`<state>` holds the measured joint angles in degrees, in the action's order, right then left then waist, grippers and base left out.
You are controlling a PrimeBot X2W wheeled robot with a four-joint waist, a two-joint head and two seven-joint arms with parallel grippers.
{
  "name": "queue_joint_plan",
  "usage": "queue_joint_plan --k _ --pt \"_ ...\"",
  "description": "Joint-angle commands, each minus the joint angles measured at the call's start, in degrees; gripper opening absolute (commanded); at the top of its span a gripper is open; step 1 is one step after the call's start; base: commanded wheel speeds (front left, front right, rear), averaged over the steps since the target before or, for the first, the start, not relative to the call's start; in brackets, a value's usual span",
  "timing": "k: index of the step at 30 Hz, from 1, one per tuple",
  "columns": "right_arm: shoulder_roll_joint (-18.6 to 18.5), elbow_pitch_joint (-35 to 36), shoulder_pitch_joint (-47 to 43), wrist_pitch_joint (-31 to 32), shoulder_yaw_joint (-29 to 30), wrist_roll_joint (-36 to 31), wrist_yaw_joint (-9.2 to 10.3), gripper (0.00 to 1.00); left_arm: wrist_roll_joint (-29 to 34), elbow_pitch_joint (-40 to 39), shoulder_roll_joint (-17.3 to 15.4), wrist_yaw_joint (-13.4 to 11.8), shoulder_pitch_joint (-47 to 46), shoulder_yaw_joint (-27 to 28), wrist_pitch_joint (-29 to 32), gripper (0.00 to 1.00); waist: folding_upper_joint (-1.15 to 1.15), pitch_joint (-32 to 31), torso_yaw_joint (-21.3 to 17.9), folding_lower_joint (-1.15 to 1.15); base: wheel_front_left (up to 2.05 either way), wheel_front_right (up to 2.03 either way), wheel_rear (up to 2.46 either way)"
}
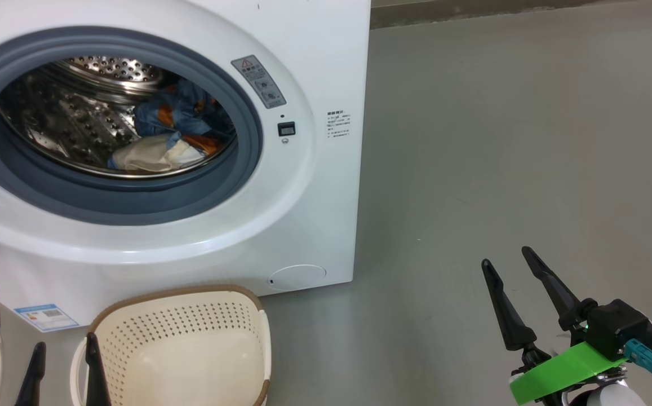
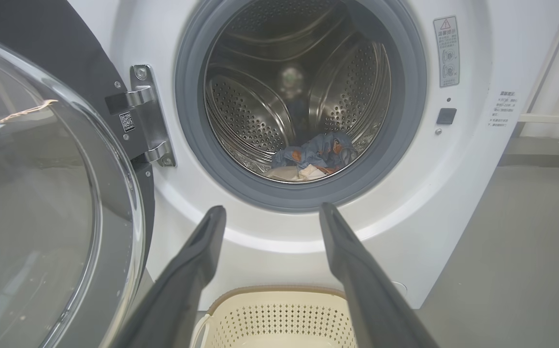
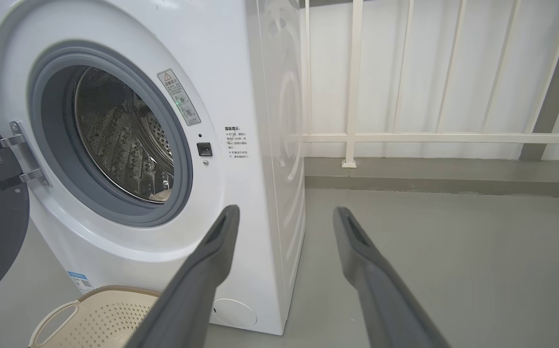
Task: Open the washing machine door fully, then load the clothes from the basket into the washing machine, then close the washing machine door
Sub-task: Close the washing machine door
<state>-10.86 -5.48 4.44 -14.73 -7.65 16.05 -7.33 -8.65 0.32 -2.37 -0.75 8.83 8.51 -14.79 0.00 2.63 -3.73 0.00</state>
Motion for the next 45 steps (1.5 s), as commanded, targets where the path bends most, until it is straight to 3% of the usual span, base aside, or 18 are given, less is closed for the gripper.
queue_joint_plan --k 1,17,35,45 --pt "-0.67 1.25 0.00 -0.27 -1.32 -0.11 -0.16 1.00 -0.11 -1.51 -0.51 -0.28 -1.11 1.70 -0.21 1.00 0.00 0.04 0.07 0.00 0.00 0.00 0.00" --pt "-0.54 1.17 0.28 -0.27 -1.02 0.25 -0.16 1.00 0.43 -1.65 -0.51 -1.00 -1.78 1.74 -0.21 1.00 0.00 0.58 0.32 0.00 -0.15 0.15 0.00" --pt "-0.38 1.12 0.07 -0.27 -0.08 0.44 -0.16 1.00 -0.20 -1.78 -0.51 -1.27 -2.77 1.53 -0.21 1.00 0.00 0.46 0.82 0.00 -1.69 1.69 0.00" --pt "-0.47 0.95 0.16 -0.27 -0.14 0.34 -0.16 1.00 0.21 -2.38 -0.51 -0.83 -2.64 1.07 -0.21 1.00 0.00 0.18 0.81 0.00 -0.60 0.60 0.00"
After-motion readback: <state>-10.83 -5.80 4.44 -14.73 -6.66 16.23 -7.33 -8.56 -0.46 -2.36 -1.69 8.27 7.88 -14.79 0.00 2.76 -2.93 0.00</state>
